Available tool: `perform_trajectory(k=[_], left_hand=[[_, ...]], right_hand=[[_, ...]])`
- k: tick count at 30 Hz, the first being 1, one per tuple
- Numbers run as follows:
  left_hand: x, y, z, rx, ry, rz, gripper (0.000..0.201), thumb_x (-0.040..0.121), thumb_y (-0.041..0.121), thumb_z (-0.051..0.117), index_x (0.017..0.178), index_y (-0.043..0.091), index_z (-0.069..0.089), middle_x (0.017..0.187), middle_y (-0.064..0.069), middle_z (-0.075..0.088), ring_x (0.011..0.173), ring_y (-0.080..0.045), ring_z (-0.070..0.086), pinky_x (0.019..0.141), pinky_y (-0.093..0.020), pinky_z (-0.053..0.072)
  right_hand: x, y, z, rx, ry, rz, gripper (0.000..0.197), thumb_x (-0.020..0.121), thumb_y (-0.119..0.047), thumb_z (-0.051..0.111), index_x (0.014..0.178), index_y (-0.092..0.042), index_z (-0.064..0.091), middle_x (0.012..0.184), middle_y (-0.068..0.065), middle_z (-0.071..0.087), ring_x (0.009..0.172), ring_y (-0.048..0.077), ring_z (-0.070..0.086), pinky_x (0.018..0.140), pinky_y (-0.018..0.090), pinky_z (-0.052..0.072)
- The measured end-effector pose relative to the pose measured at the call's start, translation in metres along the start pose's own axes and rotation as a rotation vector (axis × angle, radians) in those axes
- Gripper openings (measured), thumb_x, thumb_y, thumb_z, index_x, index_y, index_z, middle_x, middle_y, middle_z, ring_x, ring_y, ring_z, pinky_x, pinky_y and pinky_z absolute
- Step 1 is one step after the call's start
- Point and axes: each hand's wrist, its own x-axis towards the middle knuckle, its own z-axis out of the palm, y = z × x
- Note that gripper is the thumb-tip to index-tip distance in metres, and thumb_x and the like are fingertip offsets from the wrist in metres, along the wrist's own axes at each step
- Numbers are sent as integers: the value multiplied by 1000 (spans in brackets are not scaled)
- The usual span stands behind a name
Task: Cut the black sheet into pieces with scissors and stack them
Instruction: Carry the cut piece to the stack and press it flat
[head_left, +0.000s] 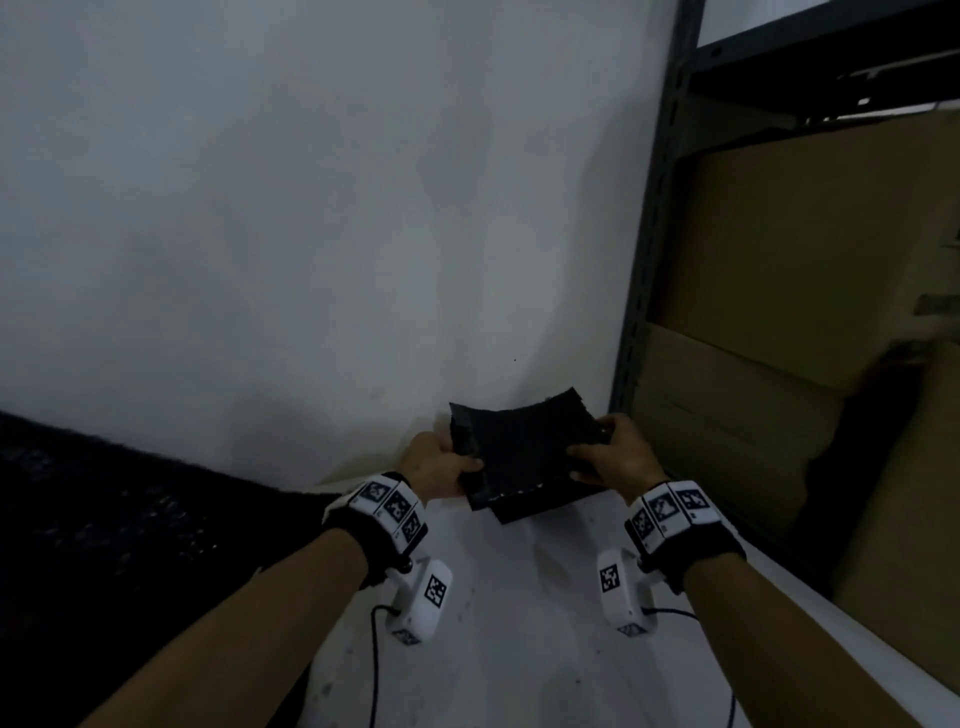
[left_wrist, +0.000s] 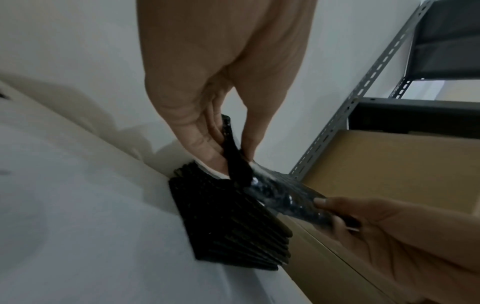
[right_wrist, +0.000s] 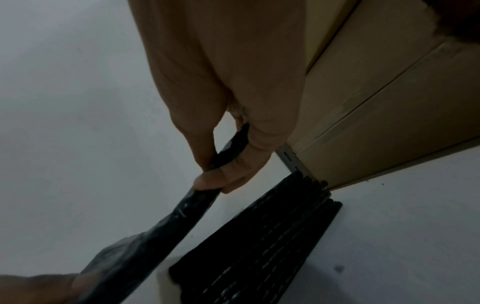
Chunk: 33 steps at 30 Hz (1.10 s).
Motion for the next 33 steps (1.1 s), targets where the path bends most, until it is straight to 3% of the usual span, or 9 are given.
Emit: perform_trajectory(k=[3, 7, 10, 15, 20, 24, 26, 28, 33], left_hand=[[40, -1, 10, 84, 41, 23, 43, 51, 15, 94, 84, -4, 74, 99, -23, 73, 97, -39, 69, 86, -59, 56], [66, 14, 25, 262, 62, 37, 20, 71, 9, 88, 83, 3, 72, 87, -12, 70, 86, -28, 68, 72, -37, 60], [88, 15, 32, 484, 38, 39, 32, 67, 21, 90, 62, 11, 60, 70, -5, 60, 66, -20, 59, 53, -28, 52], [108, 2, 42, 735, -27, 142, 27, 77, 25, 85, 90, 9, 67, 87, -8, 66, 76, -17, 61, 74, -30, 57], [113, -3, 48, 1094, 97, 299, 103, 67, 39, 88, 140, -5, 29, 137, -20, 30, 129, -36, 32, 107, -43, 40], [124, 4, 64, 1148, -117, 541, 52, 95, 31, 58, 136, 1, 49, 155, -18, 25, 142, -33, 26, 116, -36, 26], [130, 0, 73, 1190, -194, 411, 52, 104, 40, 40, 136, -1, 46, 152, -18, 32, 141, -33, 28, 116, -37, 24], [134, -9, 78, 1271, -243, 216, 75, 102, 56, 30, 154, 3, 16, 162, -14, 14, 150, -32, 10, 122, -42, 13], [128, -26, 70, 1332, -322, 104, 101, 92, 77, 28, 156, 13, -17, 162, -5, -26, 148, -25, -26, 122, -46, -10]], right_hand=[[29, 1, -7, -7, 53, -54, 55, 83, 6, 73, 127, -10, 43, 113, 10, 47, 87, 22, 59, 76, 43, 60], [61, 1, -10, -284, 143, -229, 40, 86, 3, 67, 120, -12, 51, 95, 9, 58, 73, 21, 62, 73, 42, 60], [82, 12, -9, -550, 152, -337, 26, 88, 2, 62, 113, -6, 64, 97, 13, 66, 90, 32, 66, 74, 28, 50], [108, 35, -10, -730, 54, -292, 25, 93, -2, 57, 113, 0, 73, 116, 16, 70, 107, 30, 63, 78, 15, 38], [118, 45, -3, -1102, 61, -150, 29, 96, -37, 54, 115, -24, 72, 139, 13, 46, 133, 33, 33, 108, 41, 30], [129, 39, 12, -1247, 24, -222, 66, 97, -66, 38, 129, -14, 64, 156, 7, 29, 142, 28, 25, 116, 46, 21], [137, 41, 20, -1266, -70, -285, 63, 102, -52, 42, 138, -1, 50, 155, 15, 30, 138, 31, 33, 114, 39, 26], [145, 47, 25, -1206, -164, -325, 57, 105, -34, 43, 147, 3, 33, 155, 22, 27, 139, 31, 34, 112, 33, 26], [163, 60, 34, -1198, -392, -324, 64, 98, -40, 19, 160, -24, 13, 167, 4, 6, 154, 31, 4, 124, 50, 6]])
